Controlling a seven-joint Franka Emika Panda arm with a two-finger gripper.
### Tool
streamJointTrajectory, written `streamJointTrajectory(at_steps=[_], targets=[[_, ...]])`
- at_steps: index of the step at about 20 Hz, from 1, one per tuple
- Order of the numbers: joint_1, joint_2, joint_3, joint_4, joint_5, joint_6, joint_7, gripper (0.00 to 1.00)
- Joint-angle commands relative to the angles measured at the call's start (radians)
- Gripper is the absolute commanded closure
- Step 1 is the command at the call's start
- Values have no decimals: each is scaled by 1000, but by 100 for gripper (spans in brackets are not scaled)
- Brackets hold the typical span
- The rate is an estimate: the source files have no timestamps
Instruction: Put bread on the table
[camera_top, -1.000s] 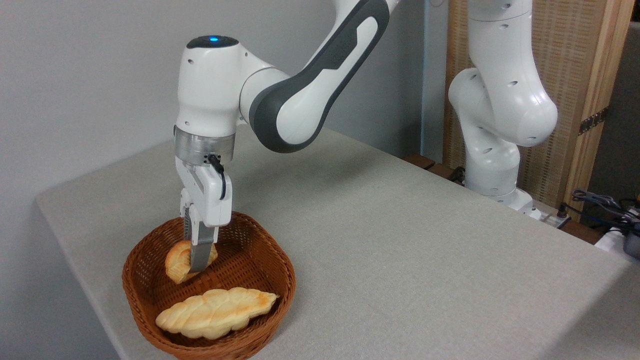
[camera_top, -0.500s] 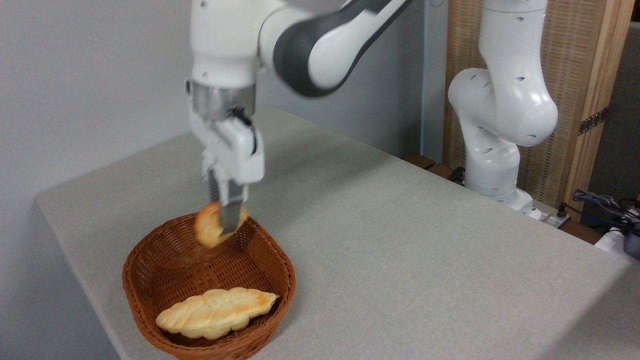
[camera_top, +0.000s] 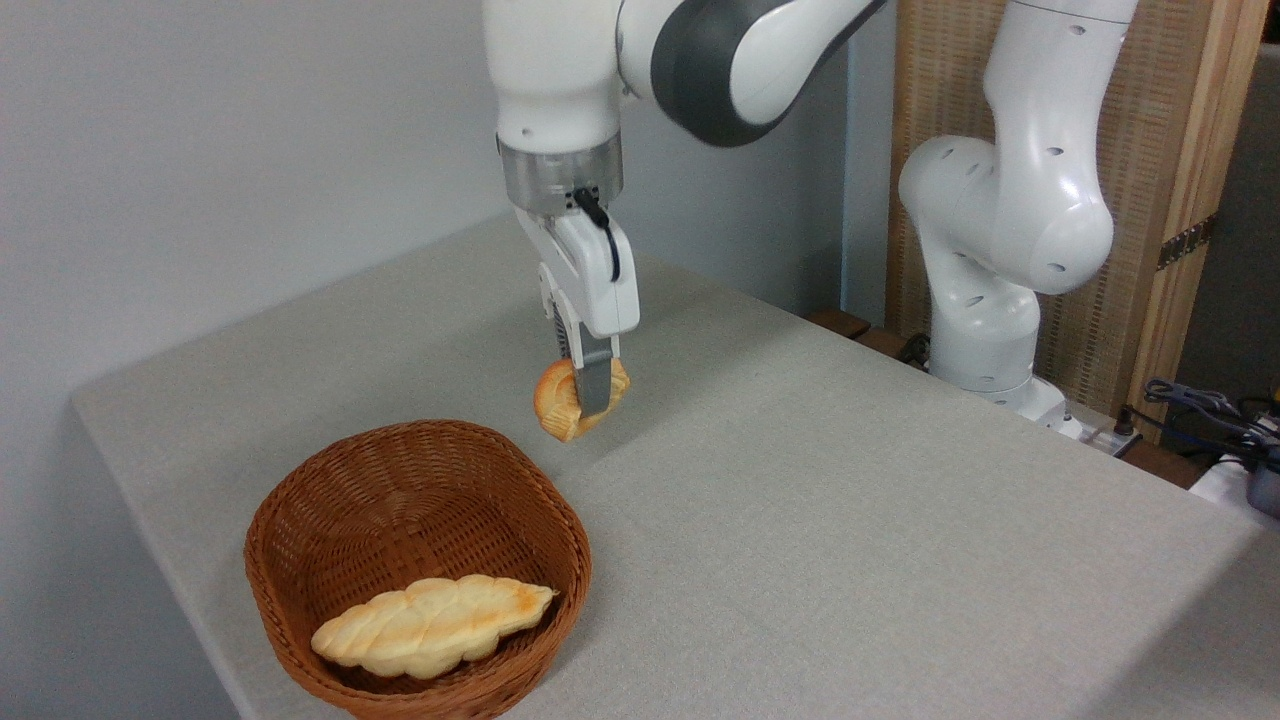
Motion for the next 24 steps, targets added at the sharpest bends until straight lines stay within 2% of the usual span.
streamJointTrajectory(at_steps=[1,3,8,11,14,18,22,24], targets=[[-62,-7,16,-59,-12,10,13,6],[-62,-6,14,-63,-12,10,13,0],[-62,-4,16,-63,-10,16,16,0],[-59,-6,19,-56,24,62,51,0],[-60,-12,118,13,48,78,169,0],[-60,-13,128,85,36,68,131,0],[-53,12,135,237,34,-69,33,0],[-51,83,128,350,33,-170,2,0]])
